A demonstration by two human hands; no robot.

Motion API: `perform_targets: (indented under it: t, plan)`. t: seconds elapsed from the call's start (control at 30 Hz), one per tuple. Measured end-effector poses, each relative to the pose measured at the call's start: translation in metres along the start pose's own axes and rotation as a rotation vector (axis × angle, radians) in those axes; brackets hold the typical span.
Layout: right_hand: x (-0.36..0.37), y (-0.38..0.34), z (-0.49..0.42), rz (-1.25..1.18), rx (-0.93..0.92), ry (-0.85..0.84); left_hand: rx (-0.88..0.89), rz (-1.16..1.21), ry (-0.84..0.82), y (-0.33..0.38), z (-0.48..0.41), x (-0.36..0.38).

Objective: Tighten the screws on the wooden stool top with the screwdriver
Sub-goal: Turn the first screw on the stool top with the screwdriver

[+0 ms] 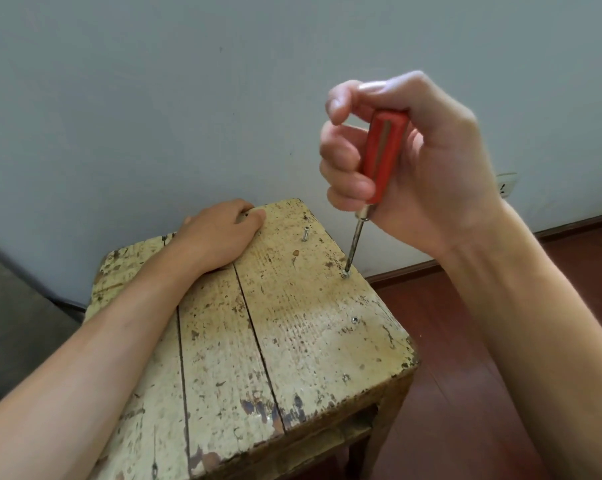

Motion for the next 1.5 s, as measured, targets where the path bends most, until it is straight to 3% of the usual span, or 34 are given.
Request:
perform_targets:
  t: [0.17,0.33,0.43,0.67,0.77,0.83,1.0,1.13,1.23,1.5]
  plan:
    - [0.001,0.002,-0.010,-0.050,-0.044,-0.152,0.001,0.002,-0.002,0.000,0.001,0.001]
    - [0.004,0.005,-0.012,-0.116,-0.034,-0.168,0.002,0.003,0.000,0.000,0.001,0.000]
    - [-0.001,0.003,-0.007,-0.116,-0.013,-0.024,0.002,0.003,0.002,0.001,0.002,0.000]
    - [0.002,0.006,0.001,0.016,0.001,0.527,0.003,-0.003,0.002,0.003,0.004,0.000]
    - [0.006,0.009,0.003,0.069,-0.048,0.633,0.000,0.000,0.010,0.003,0.005,-0.001]
    - [0.003,0.010,0.001,0.080,-0.037,0.539,-0.002,-0.006,0.016,0.003,0.006,-0.001]
    - [-0.010,0.003,-0.007,-0.027,0.044,0.022,-0.005,-0.019,0.028,0.004,0.007,-0.001]
    - [-0.005,0.002,-0.006,-0.061,0.082,-0.099,-0.004,-0.018,0.023,0.003,0.007,0.001]
    - [-0.003,0.003,-0.007,-0.062,0.075,-0.001,-0.008,-0.019,0.014,0.003,0.006,0.001]
    - [0.003,0.005,0.001,0.008,0.053,0.528,-0.019,-0.016,0.019,0.003,0.007,-0.001]
Point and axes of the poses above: each hand's wrist, its own z-axis away from the middle knuckle, its own x-axis out of the palm, y = z × x, the point moved 3 cm from there along -z, towards the middle knuckle, and after that the axes turned 14 degrees about z, right-handed, at the moved point
